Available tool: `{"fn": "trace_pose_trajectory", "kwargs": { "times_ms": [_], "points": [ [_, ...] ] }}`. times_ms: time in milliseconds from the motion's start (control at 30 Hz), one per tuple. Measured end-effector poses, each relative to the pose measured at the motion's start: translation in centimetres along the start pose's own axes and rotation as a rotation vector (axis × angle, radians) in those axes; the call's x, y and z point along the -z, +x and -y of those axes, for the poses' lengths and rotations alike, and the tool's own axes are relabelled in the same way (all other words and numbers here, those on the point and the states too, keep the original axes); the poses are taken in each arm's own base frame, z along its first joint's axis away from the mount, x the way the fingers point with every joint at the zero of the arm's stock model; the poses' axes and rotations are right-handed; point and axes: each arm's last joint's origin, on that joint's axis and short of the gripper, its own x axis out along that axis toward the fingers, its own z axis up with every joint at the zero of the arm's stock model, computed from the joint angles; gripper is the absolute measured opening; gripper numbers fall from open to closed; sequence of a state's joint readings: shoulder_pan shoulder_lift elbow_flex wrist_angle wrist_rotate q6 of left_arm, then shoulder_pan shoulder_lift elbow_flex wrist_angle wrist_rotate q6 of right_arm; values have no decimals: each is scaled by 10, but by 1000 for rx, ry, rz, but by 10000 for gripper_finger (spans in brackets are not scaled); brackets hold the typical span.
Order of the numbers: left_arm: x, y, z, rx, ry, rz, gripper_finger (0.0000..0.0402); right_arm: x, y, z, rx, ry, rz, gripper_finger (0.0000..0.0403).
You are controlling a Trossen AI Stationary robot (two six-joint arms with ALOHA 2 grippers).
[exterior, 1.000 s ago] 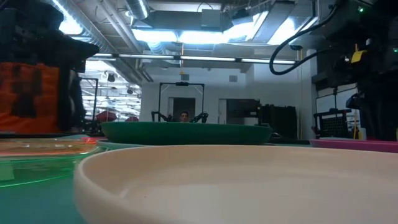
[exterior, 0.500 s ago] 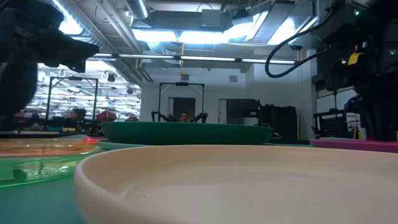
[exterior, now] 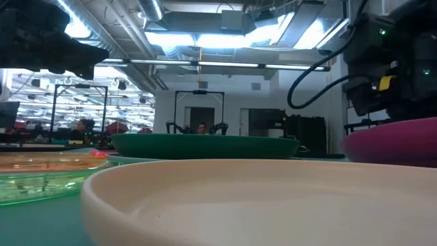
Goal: Stack plastic plates
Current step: Stack the pink plate on top of the green plate
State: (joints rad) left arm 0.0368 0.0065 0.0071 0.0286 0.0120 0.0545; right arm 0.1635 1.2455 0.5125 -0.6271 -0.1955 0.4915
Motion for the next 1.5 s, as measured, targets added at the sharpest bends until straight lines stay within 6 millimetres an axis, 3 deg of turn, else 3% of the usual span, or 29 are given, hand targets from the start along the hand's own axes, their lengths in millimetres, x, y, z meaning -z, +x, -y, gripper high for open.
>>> {"fn": "trace_pose_trajectory", "kwargs": {
  "times_ms": [133,367,767,1133,1500],
  "points": [
    [0,0,0,0,0,0,4,0,0,0,1,0,-2,59],
    [0,0,0,0,0,0,4,-1,0,-1,-10,-1,1,7],
    [0,0,0,0,1,0,4,-10,-9,-8,-43,-14,28,3],
    [0,0,0,0,1,0,4,-38,-42,-31,-114,-96,155,1],
    [0,0,0,0,1,0,4,-65,-87,-55,-169,-178,326,0]
  ]
}}
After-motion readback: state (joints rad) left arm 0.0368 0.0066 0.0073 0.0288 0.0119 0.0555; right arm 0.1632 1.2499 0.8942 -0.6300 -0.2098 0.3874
